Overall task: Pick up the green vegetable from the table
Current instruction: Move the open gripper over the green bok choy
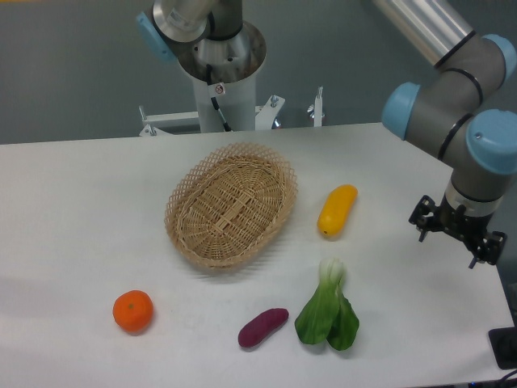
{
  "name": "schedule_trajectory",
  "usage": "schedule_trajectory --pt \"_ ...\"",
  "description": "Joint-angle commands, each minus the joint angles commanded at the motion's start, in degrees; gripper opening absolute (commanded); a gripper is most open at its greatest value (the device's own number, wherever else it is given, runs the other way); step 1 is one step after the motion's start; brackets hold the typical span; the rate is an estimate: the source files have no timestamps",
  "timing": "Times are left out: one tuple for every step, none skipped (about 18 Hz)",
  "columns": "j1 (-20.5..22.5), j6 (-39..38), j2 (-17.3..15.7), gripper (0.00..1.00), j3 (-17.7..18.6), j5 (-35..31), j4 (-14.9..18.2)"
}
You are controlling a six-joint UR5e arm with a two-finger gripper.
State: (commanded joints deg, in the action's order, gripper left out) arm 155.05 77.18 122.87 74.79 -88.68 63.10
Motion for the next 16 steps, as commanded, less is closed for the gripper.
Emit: schedule_trajectory --pt "-0.8 -1.2 -0.1 1.0 0.2 0.1 0.0" --pt "-1.6 -3.1 -0.2 1.0 0.4 0.2 0.1" --pt "-2.5 -5.1 -0.3 1.0 0.4 0.4 0.1" --pt "-3.2 -6.8 -0.3 1.0 0.4 0.6 0.1" --pt "-3.6 -7.9 -0.3 1.0 0.9 0.9 0.1" --pt "-4.0 -8.8 -0.3 1.0 1.4 1.4 0.1" --pt "-4.4 -9.4 -0.3 1.0 2.1 1.8 0.0" --pt "-4.8 -9.7 -0.3 1.0 3.1 1.9 0.0" --pt "-4.9 -9.7 -0.4 1.0 4.1 1.9 -0.2" --pt "-5.0 -9.7 -0.4 1.0 4.8 1.9 -0.2" --pt "-5.1 -9.7 -0.3 1.0 5.5 1.8 -0.3" --pt "-5.1 -9.7 -0.2 1.0 5.9 1.9 -0.4" --pt "-5.4 -9.7 -0.1 1.0 6.1 1.9 -0.4" --pt "-5.6 -9.7 0.1 1.0 6.3 1.9 -0.4" --pt "-5.8 -9.8 0.3 1.0 6.7 1.8 -0.4" --pt "-6.2 -9.9 0.4 1.0 7.4 1.8 -0.4"
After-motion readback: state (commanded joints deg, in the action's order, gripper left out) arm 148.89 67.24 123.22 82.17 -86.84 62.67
